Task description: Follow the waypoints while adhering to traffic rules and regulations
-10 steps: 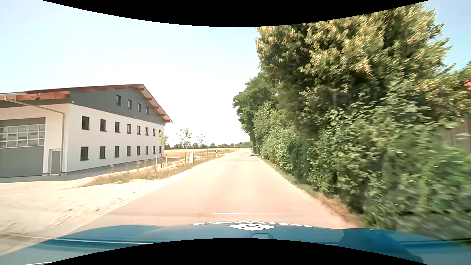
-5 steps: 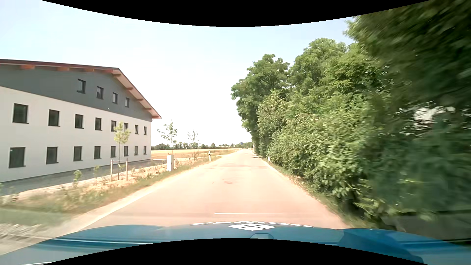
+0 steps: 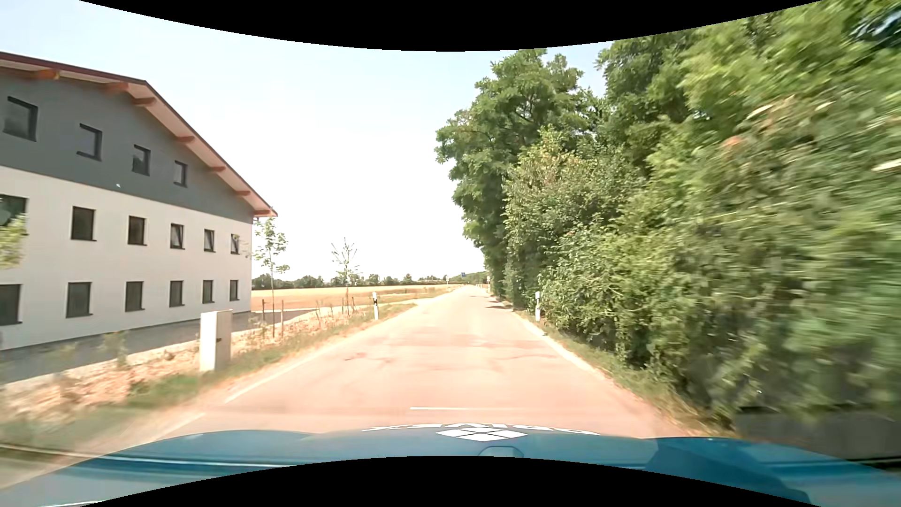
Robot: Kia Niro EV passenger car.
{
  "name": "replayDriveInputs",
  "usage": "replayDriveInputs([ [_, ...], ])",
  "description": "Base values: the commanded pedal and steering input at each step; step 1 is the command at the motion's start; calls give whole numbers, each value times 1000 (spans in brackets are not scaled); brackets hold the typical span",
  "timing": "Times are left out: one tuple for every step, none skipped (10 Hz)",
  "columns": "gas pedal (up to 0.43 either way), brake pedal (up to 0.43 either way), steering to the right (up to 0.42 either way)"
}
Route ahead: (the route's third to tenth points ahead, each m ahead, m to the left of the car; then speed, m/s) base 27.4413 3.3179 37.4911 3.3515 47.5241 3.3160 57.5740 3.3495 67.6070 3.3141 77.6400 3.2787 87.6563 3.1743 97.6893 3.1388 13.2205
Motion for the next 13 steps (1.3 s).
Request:
replayDriveInputs([
  [177, 0, 2],
  [177, 0, 2],
  [177, 0, 2],
  [177, 0, 2],
  [177, 0, 2],
  [177, 0, 2],
  [177, 0, 2],
  [177, 0, 2],
  [177, 0, 2],
  [177, 0, 2],
  [177, 0, 2],
  [177, 0, 1],
  [177, 0, 2],
])
